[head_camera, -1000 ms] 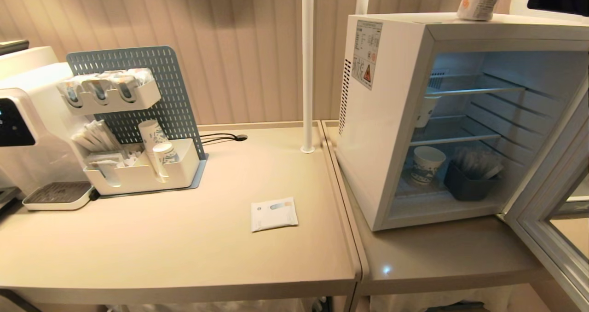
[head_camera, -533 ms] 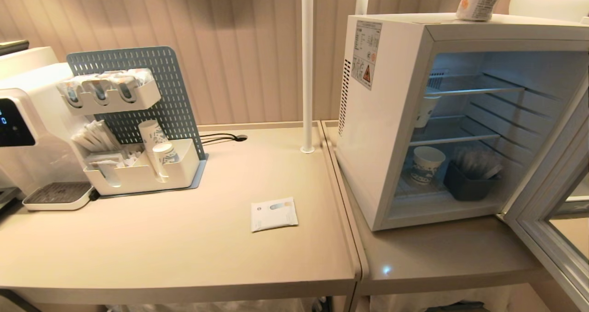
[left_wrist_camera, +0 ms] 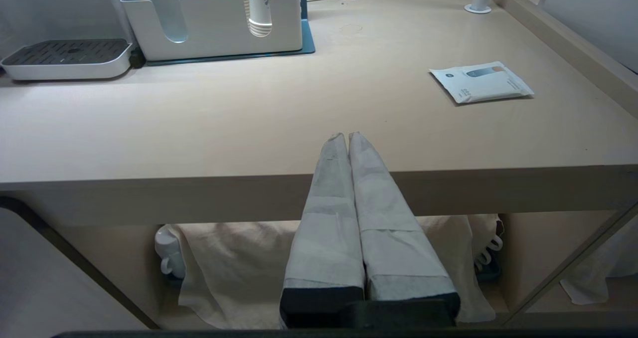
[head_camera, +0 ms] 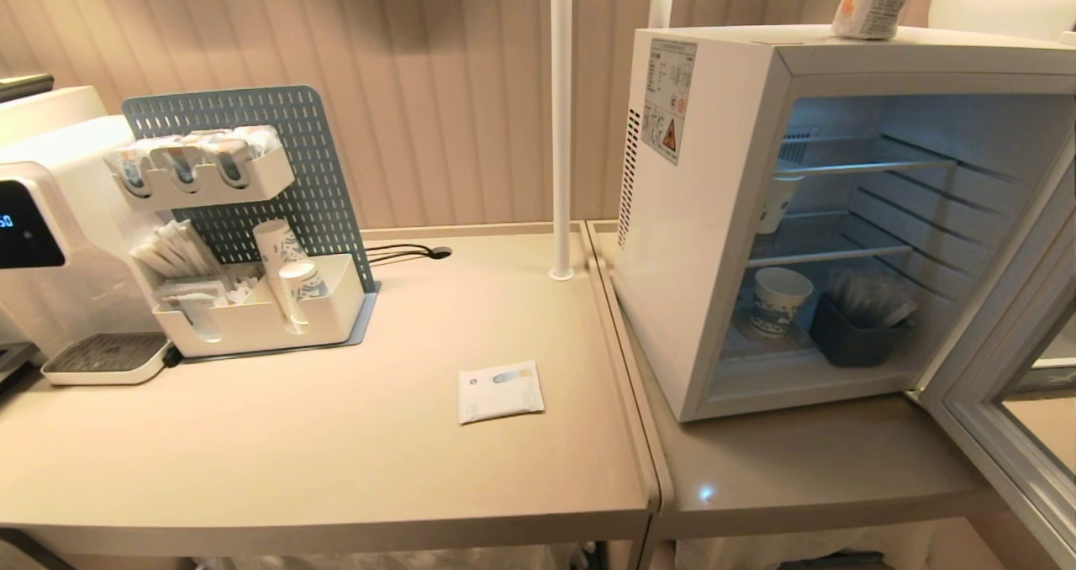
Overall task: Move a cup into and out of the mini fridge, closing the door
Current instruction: Close the freezer door
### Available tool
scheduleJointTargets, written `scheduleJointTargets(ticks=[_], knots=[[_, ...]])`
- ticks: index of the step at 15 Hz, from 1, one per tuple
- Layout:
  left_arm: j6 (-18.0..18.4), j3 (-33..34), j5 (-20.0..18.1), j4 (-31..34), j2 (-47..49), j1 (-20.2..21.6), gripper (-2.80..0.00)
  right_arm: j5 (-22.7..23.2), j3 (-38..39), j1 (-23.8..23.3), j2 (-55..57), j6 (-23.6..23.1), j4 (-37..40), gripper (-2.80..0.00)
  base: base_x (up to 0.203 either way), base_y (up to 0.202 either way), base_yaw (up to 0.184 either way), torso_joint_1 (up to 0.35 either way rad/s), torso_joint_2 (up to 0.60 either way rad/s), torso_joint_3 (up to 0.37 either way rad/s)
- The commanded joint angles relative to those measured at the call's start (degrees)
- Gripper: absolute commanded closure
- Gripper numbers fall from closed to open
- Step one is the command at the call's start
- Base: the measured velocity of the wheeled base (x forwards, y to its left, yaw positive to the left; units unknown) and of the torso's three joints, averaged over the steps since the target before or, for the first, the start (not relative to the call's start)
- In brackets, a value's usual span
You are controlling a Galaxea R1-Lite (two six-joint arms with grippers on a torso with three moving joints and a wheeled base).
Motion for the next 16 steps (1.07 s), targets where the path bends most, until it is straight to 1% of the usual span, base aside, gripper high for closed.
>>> scheduleJointTargets(ticks=[1, 2, 3, 4, 5, 6, 7, 9, 11, 13, 15, 16], knots=[[-0.02, 0.00, 0.00, 0.00, 0.09, 0.05, 0.00, -0.33, 6.61, -4.08, -10.79, -0.25, 0.08, 0.00, 0.000, 0.000, 0.000, 0.000, 0.00, 0.000], [-0.02, 0.00, 0.00, 0.00, 0.09, 0.06, 0.00, -0.18, 10.45, -6.64, -13.91, -0.38, -0.01, 0.00, 0.000, 0.000, 0.000, 0.000, 0.00, 0.000], [-0.02, 0.00, 0.00, 0.00, 0.09, -0.02, 0.00, 1.40, 13.99, -8.73, -17.02, -0.46, -0.65, 0.00, 0.000, 0.000, 0.000, 0.000, 0.00, 0.000], [-0.02, 0.00, 0.00, 0.00, 0.09, 0.01, 0.00, 5.79, 16.84, -9.73, -19.99, -0.61, -2.08, 0.00, 0.000, 0.000, 0.000, 0.000, 0.00, 0.000], [-0.02, 0.00, 0.00, 0.00, 0.09, 0.06, 0.00, 11.26, 18.35, -10.25, -21.23, -0.59, -3.40, 0.00, 0.000, 0.000, 0.000, 0.000, 0.00, 0.000], [-0.02, 0.00, 0.00, 0.00, 0.09, 0.05, 0.00, 13.79, 18.49, -10.21, -21.18, -0.05, -4.13, 0.00, 0.000, 0.000, 0.000, 0.000, 0.00, 0.000], [-0.02, 0.00, 0.00, 0.00, 0.09, -0.02, 0.00, 13.86, 18.57, -8.70, -20.42, 1.02, -4.16, 0.00, 0.000, 0.000, 0.000, 0.000, 0.00, 0.000], [-0.02, 0.00, 0.00, 0.00, 0.09, 0.06, 0.00, 14.25, 21.86, -6.51, -21.58, 2.84, -4.02, 0.00, 0.000, 0.000, 0.000, 0.000, 0.00, 0.000], [-0.02, 0.00, 0.00, 0.00, 0.09, 0.01, 0.00, 16.94, 28.38, -4.61, -26.53, 3.85, -3.97, 0.00, 0.000, 0.000, 0.000, 0.000, 0.00, 0.000], [-0.02, 0.00, 0.00, 0.00, 0.09, 0.00, 0.00, 22.30, 36.98, -3.60, -35.93, 4.90, -4.62, 0.00, 0.000, 0.000, 0.000, 0.000, 0.00, 0.000], [-0.02, 0.00, 0.00, 0.00, 0.09, 0.01, 0.00, 26.77, 48.53, -3.10, -38.89, 6.79, -11.74, 0.00, 0.000, 0.000, 0.000, 0.000, 0.00, 0.000], [-0.02, 0.00, 0.00, 0.00, 0.09, 0.06, 0.00, 31.99, 53.65, -2.96, -38.89, 6.92, -16.00, 0.00, 0.000, 0.000, 0.000, 0.000, 0.00, 0.000]])
